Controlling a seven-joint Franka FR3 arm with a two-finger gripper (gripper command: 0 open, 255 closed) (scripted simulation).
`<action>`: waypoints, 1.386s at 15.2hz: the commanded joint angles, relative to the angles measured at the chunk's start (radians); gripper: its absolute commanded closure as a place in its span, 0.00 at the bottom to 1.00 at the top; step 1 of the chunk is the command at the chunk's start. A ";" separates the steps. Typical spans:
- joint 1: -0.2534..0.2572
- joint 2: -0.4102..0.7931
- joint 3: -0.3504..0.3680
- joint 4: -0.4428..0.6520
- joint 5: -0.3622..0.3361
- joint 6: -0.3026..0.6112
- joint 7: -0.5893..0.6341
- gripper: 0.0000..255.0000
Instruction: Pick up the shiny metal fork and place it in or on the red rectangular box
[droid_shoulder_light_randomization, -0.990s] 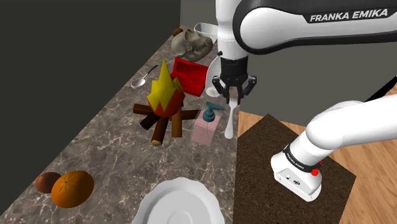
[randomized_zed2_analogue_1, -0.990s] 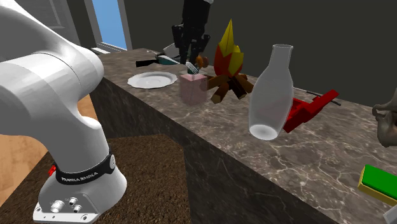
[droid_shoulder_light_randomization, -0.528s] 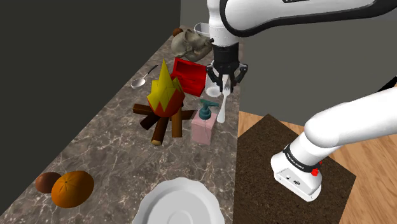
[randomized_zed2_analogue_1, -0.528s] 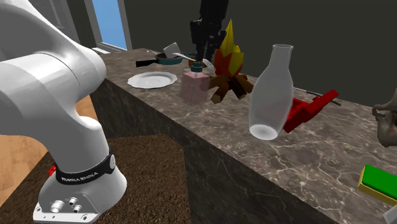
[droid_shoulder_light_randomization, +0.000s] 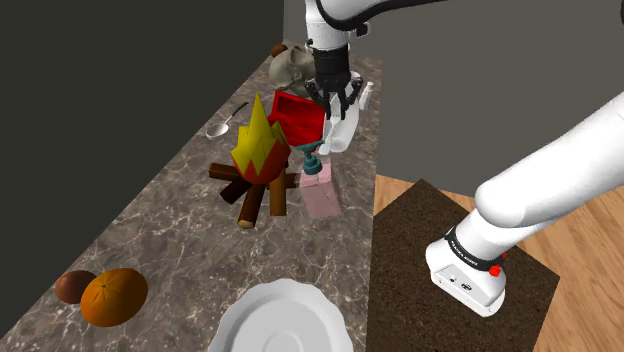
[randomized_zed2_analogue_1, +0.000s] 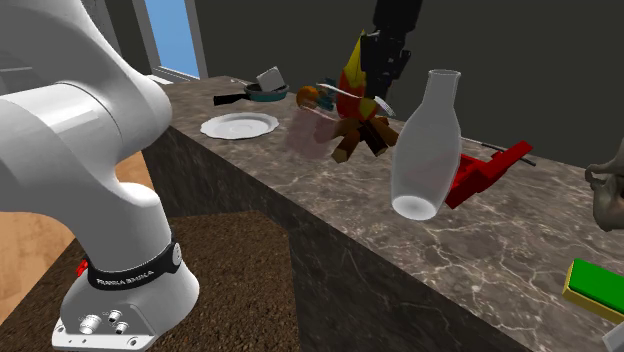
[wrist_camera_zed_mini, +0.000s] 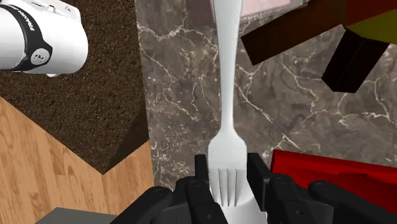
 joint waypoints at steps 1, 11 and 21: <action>-0.015 0.077 0.001 0.066 -0.052 -0.005 0.007 1.00; 0.044 0.511 -0.038 0.536 -0.311 -0.136 0.038 1.00; 0.199 0.860 -0.123 1.045 -0.463 -0.299 -0.029 1.00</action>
